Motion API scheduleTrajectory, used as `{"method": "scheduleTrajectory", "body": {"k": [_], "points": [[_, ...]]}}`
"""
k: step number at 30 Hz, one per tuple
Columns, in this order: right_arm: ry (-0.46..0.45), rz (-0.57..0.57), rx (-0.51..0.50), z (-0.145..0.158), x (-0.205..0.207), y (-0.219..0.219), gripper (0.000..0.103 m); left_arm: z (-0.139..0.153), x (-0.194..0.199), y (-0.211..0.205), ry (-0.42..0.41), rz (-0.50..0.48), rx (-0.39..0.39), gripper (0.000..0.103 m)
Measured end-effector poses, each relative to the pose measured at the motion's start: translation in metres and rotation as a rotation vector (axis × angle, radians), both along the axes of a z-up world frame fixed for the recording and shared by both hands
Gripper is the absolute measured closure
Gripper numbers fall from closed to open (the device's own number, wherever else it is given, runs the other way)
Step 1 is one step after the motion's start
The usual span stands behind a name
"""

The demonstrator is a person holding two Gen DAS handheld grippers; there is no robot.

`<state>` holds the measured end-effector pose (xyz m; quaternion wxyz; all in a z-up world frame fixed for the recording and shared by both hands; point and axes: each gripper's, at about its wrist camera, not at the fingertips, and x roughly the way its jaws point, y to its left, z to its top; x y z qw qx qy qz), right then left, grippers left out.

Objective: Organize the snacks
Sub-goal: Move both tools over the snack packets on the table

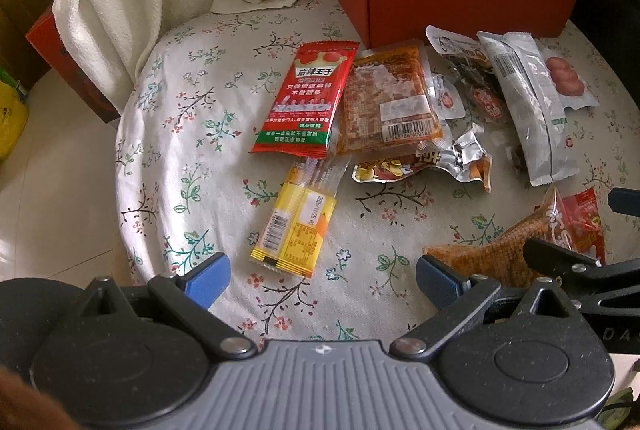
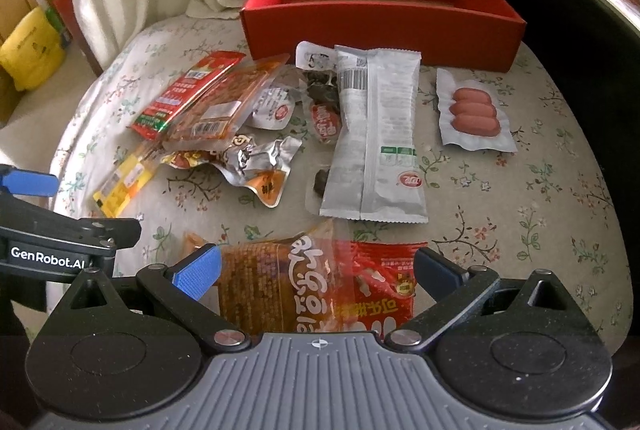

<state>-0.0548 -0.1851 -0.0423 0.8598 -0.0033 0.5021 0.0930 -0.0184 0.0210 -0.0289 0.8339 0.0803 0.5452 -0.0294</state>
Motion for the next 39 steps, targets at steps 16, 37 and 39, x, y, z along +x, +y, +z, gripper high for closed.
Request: {"method": "scheduleTrajectory", "body": {"k": [16, 37, 39], "points": [[0.026, 0.091, -0.043, -0.005, -0.003, 0.012, 0.0, -0.007, -0.001, 0.0, 0.03, -0.011, 0.023, 0.008], [0.011, 0.2, -0.082, -0.002, 0.0, 0.019, 0.0, -0.01, 0.0, 0.005, 0.044, -0.003, 0.015, 0.008], [-0.022, 0.227, -0.07, 0.006, -0.001, 0.018, 0.001, -0.009, 0.001, 0.007, 0.042, 0.001, 0.002, 0.008]]}}
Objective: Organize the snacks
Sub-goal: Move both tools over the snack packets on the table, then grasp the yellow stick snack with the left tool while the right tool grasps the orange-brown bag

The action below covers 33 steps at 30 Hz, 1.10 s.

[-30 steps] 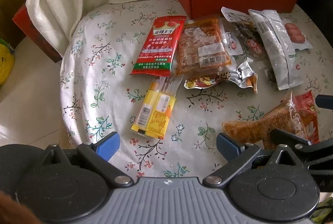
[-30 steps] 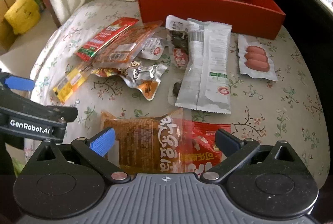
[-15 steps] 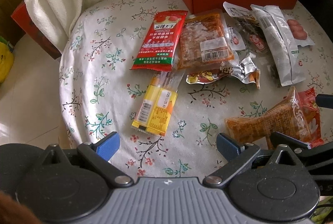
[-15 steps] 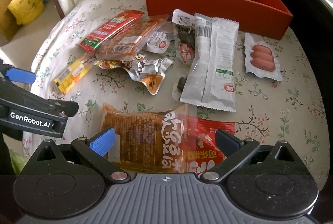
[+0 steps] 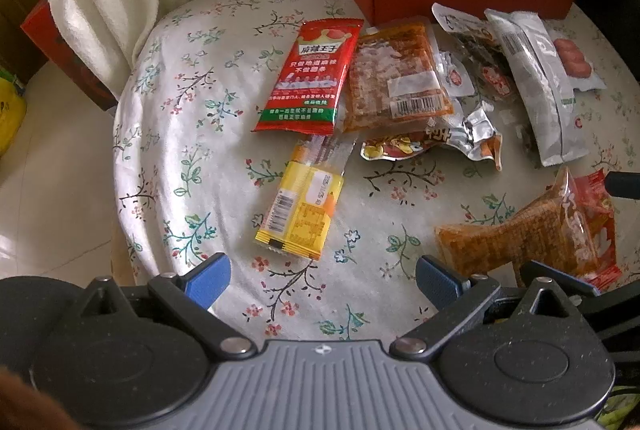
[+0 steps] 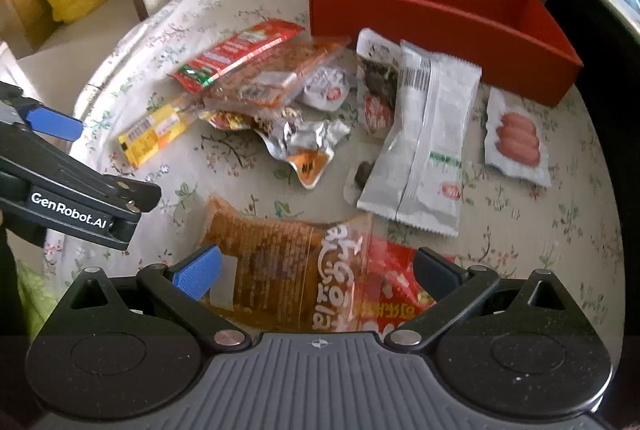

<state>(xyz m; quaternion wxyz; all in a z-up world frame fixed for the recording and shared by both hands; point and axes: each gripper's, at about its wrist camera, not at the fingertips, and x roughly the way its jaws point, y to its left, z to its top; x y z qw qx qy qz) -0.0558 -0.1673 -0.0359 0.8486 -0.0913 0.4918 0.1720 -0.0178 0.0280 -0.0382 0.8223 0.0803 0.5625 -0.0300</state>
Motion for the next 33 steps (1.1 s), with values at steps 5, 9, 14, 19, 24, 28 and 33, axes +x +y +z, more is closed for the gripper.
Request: {"method": "scheduleTrajectory", "body": {"k": [5, 9, 14, 19, 24, 28, 33], "points": [[-0.186, 0.213, -0.029, 0.025, -0.019, -0.002, 0.0, 0.006, 0.0, 0.004, -0.017, 0.003, -0.017, 0.008], [-0.016, 0.271, -0.146, -0.003, 0.003, 0.009, 0.004, 0.003, 0.001, 0.005, -0.005, 0.002, -0.01, 0.008], [-0.044, 0.529, -0.226, -0.009, -0.004, 0.028, 0.004, -0.003, 0.003, 0.005, 0.023, -0.01, -0.005, 0.008], [-0.028, 0.573, -0.211, -0.014, -0.001, 0.043, 0.005, -0.005, 0.004, 0.003, 0.028, -0.014, -0.001, 0.009], [-0.02, 0.602, -0.211, -0.025, -0.001, 0.049, 0.006, -0.009, 0.006, 0.003, 0.043, -0.016, 0.004, 0.009], [-0.016, 0.633, -0.216, -0.025, -0.001, 0.051, 0.01, -0.009, 0.006, 0.002, 0.044, -0.022, 0.007, 0.009], [0.002, 0.676, -0.237, -0.028, 0.001, 0.053, 0.013, -0.011, 0.006, 0.003, 0.052, -0.021, 0.009, 0.009]]}}
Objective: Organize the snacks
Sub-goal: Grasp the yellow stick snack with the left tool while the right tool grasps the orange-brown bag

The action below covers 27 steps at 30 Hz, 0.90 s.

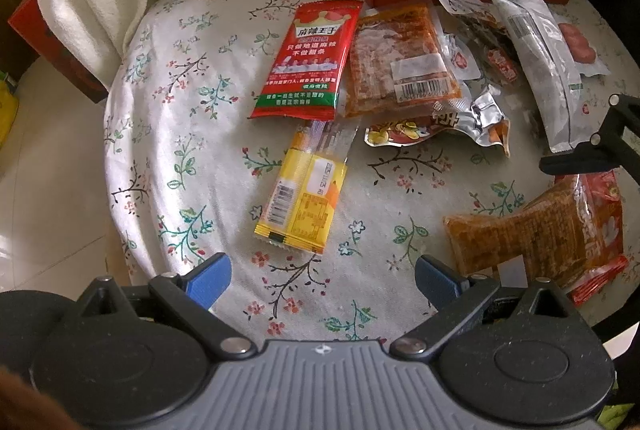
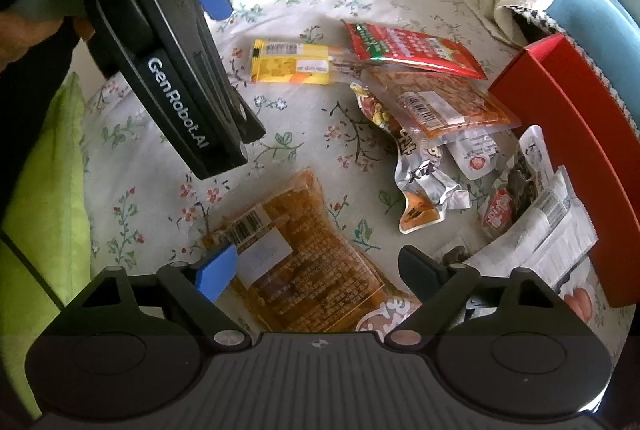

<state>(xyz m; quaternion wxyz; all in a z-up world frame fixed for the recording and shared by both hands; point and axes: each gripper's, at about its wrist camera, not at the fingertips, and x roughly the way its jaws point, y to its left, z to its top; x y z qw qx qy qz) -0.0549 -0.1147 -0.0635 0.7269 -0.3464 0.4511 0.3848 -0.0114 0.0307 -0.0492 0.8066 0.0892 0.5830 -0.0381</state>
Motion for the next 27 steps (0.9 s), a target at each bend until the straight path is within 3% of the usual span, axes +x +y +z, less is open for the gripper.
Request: {"method": "scheduleTrajectory", "body": {"k": [12, 16, 21, 27], "points": [[0.04, 0.172, -0.077, -0.009, 0.001, 0.017, 0.013, -0.002, 0.001, 0.002, 0.011, 0.004, -0.003, 0.009], [0.116, 0.111, -0.061, -0.012, 0.013, 0.015, 0.014, -0.003, 0.002, 0.003, 0.021, 0.008, 0.001, 0.009], [0.164, 0.031, -0.049, -0.01, 0.017, 0.002, 0.023, 0.002, 0.004, 0.015, 0.011, 0.015, 0.008, 0.009], [0.188, -0.179, 0.044, -0.004, 0.035, -0.02, 0.031, 0.005, 0.007, 0.03, 0.018, 0.006, 0.022, 0.009]]}}
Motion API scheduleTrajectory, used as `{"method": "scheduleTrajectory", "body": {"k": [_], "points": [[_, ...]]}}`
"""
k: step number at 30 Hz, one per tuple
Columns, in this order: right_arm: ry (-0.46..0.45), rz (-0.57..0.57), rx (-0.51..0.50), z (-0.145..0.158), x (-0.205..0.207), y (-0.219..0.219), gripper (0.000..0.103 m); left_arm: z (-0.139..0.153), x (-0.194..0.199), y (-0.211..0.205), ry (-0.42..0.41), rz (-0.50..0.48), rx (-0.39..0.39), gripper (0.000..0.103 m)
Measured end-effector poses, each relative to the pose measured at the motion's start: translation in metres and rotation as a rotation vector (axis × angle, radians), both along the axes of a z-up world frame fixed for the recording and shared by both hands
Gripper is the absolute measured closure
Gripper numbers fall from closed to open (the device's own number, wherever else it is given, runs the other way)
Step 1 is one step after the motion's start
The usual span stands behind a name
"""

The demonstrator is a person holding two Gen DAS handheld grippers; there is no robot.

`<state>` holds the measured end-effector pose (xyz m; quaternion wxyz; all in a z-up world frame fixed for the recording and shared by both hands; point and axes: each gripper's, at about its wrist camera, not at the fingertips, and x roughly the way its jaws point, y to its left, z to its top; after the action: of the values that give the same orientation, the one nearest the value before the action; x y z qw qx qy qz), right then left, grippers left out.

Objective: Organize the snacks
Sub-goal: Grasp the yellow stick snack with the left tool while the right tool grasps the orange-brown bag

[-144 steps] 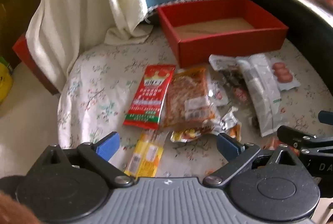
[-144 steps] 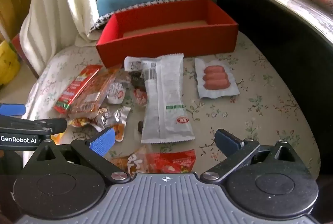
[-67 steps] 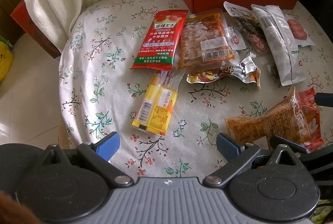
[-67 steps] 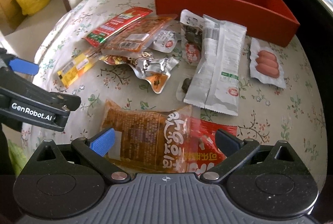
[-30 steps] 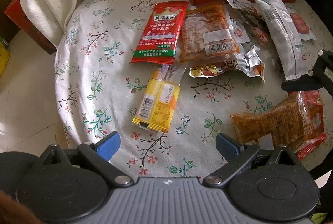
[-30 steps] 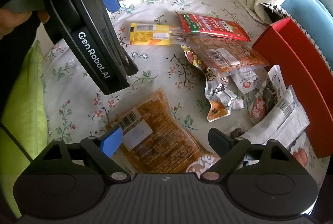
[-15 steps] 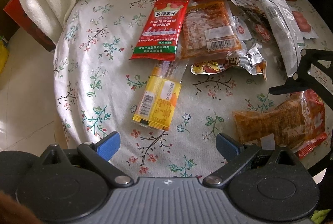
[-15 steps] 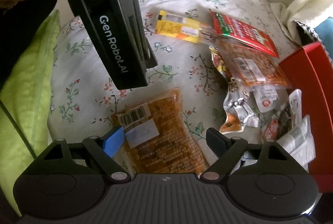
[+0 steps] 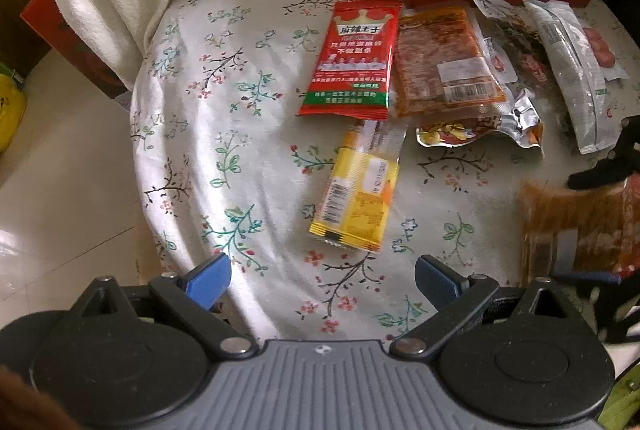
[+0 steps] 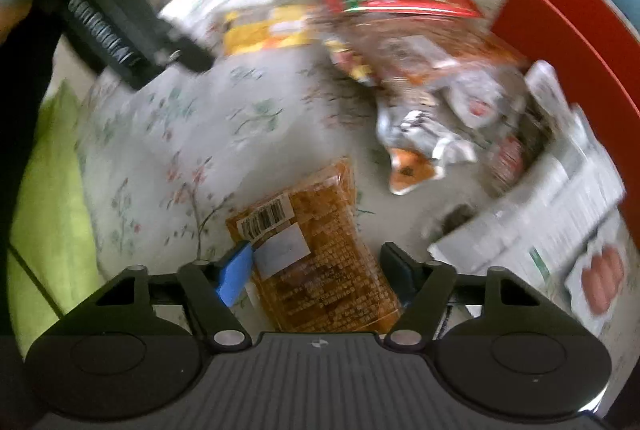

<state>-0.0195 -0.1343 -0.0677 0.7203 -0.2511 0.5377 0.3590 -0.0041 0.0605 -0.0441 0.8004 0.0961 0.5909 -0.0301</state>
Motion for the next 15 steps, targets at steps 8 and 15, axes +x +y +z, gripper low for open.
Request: {"method": "scheduleTrajectory", "body": {"k": [8, 15], "points": [[-0.029, -0.137, 0.075, -0.002, 0.001, -0.016, 0.022, -0.005, 0.025, -0.011, -0.006, -0.083, 0.025, 0.009], [-0.017, -0.086, 0.071, -0.007, -0.005, -0.011, 0.0, -0.023, 0.055, -0.022, 0.024, -0.122, 0.02, 0.01]]}}
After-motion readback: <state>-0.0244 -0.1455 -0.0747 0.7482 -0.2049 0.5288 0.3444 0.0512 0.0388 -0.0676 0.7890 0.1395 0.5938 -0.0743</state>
